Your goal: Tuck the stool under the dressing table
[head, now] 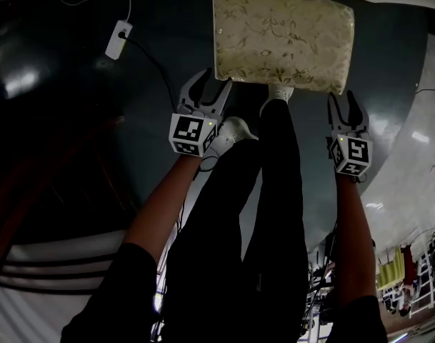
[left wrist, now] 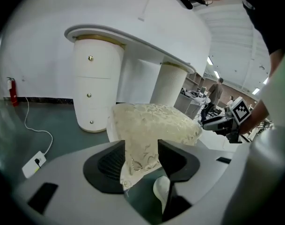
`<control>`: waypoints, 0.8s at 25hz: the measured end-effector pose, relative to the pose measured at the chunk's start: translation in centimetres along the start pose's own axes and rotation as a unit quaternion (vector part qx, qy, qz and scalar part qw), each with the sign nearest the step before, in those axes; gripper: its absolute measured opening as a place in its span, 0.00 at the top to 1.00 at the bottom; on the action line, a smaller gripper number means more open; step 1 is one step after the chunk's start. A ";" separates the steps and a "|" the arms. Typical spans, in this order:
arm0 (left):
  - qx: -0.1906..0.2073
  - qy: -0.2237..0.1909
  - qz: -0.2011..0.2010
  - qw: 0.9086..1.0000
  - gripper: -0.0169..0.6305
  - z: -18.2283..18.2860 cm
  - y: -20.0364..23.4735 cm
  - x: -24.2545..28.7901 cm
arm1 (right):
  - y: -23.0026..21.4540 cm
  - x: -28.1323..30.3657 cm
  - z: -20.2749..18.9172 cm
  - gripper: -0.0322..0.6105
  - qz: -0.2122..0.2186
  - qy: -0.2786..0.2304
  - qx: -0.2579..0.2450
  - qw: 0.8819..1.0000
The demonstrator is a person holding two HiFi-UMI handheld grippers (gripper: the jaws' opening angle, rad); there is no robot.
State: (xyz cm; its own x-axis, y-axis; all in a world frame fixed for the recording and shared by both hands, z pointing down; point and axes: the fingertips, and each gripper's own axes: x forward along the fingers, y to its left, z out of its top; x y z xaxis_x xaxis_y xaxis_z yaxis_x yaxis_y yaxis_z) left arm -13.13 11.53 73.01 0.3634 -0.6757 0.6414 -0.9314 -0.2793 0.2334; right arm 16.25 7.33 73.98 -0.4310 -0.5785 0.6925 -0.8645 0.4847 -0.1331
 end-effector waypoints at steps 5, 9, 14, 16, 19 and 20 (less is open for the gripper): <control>-0.001 0.033 -0.014 0.999 0.60 -2.4 0.0 1.7 | 0.2 1.2 -0.8 0.57 0.015 0.013 0.000 1.000; -0.006 0.031 -0.024 0.999 0.59 -2.6 0.0 2.2 | 0.1 1.8 -1.2 0.54 0.029 0.018 0.011 0.999; -0.012 0.030 -0.040 0.999 0.53 -2.8 -0.6 2.4 | 0.8 1.8 -0.8 0.54 0.041 0.012 0.011 0.999; -0.009 0.038 -0.026 0.999 0.53 -2.7 -0.5 2.7 | 0.7 2.0 -0.9 0.54 0.040 0.012 0.012 0.999; -0.029 0.050 -0.004 0.998 0.53 -2.6 -0.3 2.8 | 0.7 2.1 -0.9 0.54 0.036 0.013 0.011 0.999; -0.033 0.057 -0.001 0.998 0.53 -2.6 -0.3 2.8 | 0.8 2.2 -0.8 0.54 0.033 0.011 0.008 0.999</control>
State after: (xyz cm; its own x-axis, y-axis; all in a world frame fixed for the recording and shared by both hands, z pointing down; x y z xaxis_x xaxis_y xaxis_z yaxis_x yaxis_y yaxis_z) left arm -11.93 11.46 76.66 0.3640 -0.5918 0.7192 -0.9314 -0.2329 0.2798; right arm 14.81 7.03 75.96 -0.4822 -0.5307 0.6970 -0.8381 0.5111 -0.1907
